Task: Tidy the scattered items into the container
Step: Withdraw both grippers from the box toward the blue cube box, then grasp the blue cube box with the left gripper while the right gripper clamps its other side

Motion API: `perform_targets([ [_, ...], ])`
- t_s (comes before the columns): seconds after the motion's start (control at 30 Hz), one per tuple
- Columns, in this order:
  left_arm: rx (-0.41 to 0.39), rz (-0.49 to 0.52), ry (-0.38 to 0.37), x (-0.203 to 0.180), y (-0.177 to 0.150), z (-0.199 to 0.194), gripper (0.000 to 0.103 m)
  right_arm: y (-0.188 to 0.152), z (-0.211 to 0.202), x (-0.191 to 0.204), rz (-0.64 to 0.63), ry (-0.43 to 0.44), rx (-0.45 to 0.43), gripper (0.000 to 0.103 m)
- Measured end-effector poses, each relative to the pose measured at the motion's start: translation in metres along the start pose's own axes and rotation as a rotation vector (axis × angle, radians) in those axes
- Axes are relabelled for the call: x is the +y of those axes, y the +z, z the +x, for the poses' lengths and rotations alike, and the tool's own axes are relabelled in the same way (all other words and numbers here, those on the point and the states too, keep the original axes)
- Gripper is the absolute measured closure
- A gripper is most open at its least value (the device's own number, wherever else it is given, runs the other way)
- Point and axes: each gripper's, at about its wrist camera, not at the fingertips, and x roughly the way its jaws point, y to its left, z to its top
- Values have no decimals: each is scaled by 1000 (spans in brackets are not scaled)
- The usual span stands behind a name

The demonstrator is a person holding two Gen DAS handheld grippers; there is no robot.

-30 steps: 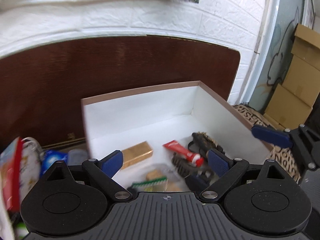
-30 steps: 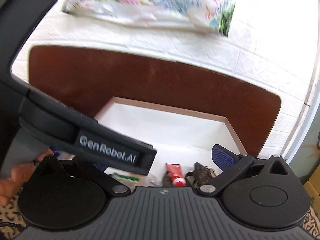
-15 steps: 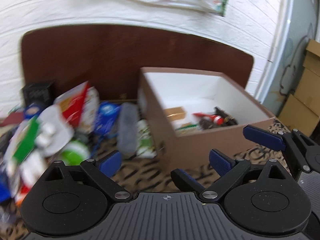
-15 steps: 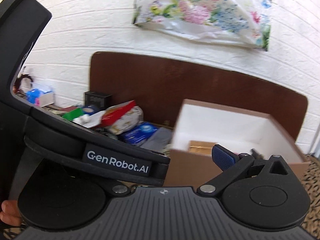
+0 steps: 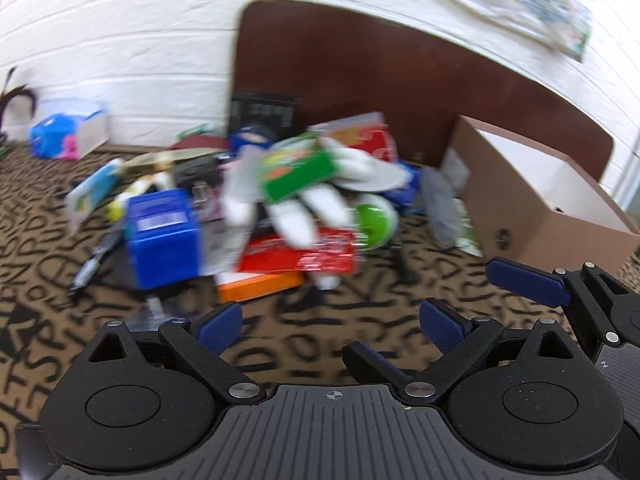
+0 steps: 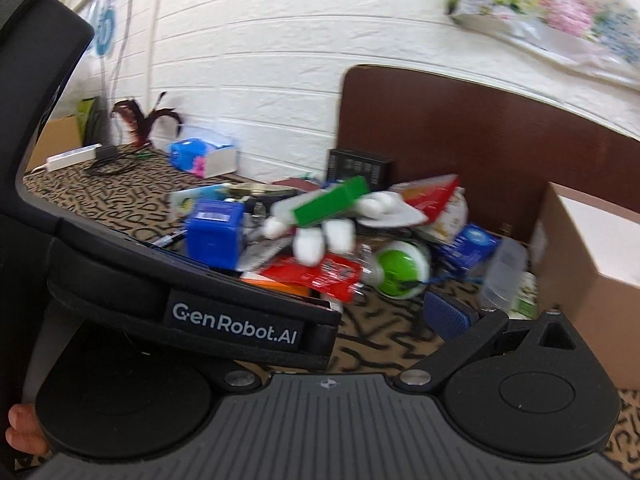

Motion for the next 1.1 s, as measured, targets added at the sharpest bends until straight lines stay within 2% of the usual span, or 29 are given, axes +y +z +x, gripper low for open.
perform_targets([
  [0.23, -2, -78, 35, 44, 4, -2, 2, 10, 27, 17, -39, 25, 32, 0],
  [0.57, -18, -48, 60, 76, 12, 0, 2, 17, 54, 32, -36, 106, 42, 0],
  [0.83, -17, -27, 29, 91, 27, 16, 2, 23, 77, 43, -42, 182, 16, 3],
  [1.1, 5, -24, -12, 105, 39, 32, 4, 31, 103, 51, -41, 225, 39, 10],
])
